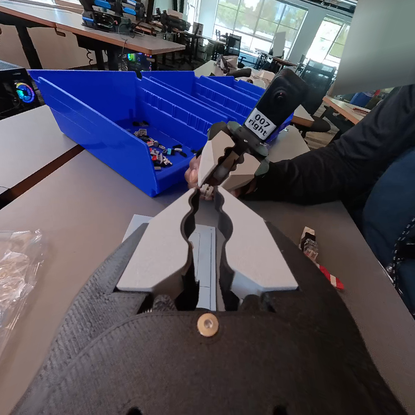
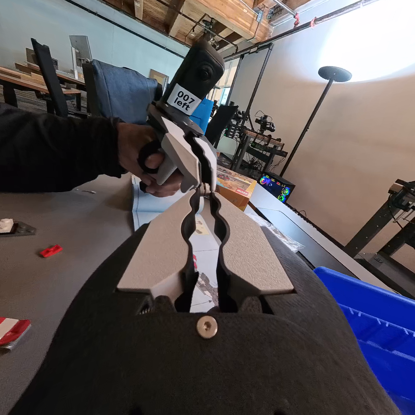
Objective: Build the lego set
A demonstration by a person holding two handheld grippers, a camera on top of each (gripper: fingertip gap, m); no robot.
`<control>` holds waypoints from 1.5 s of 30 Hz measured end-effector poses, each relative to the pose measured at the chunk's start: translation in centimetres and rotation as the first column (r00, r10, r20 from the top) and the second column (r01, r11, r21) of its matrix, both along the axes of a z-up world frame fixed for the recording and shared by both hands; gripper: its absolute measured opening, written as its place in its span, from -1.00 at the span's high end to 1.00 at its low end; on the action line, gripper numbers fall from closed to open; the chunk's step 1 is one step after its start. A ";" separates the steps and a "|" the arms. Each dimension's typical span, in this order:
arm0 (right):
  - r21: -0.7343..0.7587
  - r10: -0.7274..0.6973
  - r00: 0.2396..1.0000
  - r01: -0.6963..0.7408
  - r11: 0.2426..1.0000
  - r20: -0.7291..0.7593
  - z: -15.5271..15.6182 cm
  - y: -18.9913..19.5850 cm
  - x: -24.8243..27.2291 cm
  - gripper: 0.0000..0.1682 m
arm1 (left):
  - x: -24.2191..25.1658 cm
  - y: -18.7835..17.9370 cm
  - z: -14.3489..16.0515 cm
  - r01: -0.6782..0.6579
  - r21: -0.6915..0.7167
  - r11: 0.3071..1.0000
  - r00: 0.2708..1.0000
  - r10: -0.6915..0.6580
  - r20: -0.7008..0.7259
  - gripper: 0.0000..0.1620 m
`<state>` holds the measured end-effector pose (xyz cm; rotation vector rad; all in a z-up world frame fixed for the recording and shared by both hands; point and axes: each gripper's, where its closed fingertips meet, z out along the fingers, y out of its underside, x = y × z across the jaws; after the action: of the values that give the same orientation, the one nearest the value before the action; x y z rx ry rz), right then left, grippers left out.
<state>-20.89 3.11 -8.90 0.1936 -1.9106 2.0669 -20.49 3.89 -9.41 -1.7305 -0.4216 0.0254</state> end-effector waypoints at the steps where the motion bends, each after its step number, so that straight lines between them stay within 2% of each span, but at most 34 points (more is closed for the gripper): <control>1: -0.002 0.004 1.000 -0.004 1.000 0.001 0.0 0.0 0.0 0.90 | 0.1 0.0 0.0 0.004 0.004 1.000 1.000 -0.004 0.001 0.84; 15: -0.016 0.047 0.999 -0.047 0.999 0.021 0.1 0.0 0.6 0.91 | 0.5 -0.3 -0.2 0.023 -0.053 0.998 0.998 -0.026 -0.049 0.88; 29: 0.013 0.187 0.972 -0.191 0.982 0.141 -0.4 0.3 1.7 0.91 | 1.5 0.1 -0.9 0.067 -0.133 0.989 0.989 -0.084 -0.121 0.88; 31: 0.025 0.198 0.966 -0.205 0.978 0.164 -0.5 0.3 1.8 0.97 | 1.7 0.2 -1.2 0.077 -0.158 0.984 0.987 -0.097 -0.125 0.94; 32: 0.029 0.198 0.965 -0.206 0.978 0.171 -0.6 0.3 1.8 0.99 | 1.7 0.3 -1.5 0.078 -0.174 0.982 0.987 -0.101 -0.123 1.00; 45: 0.162 0.110 0.971 -0.146 0.976 0.213 -2.4 0.8 1.4 0.97 | 1.4 0.8 -3.3 0.088 -0.195 0.977 0.995 -0.096 -0.030 1.00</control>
<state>-19.51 3.89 -11.26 0.1555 -2.2630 2.0668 -19.07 4.65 -12.72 -1.9362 -0.3172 0.0343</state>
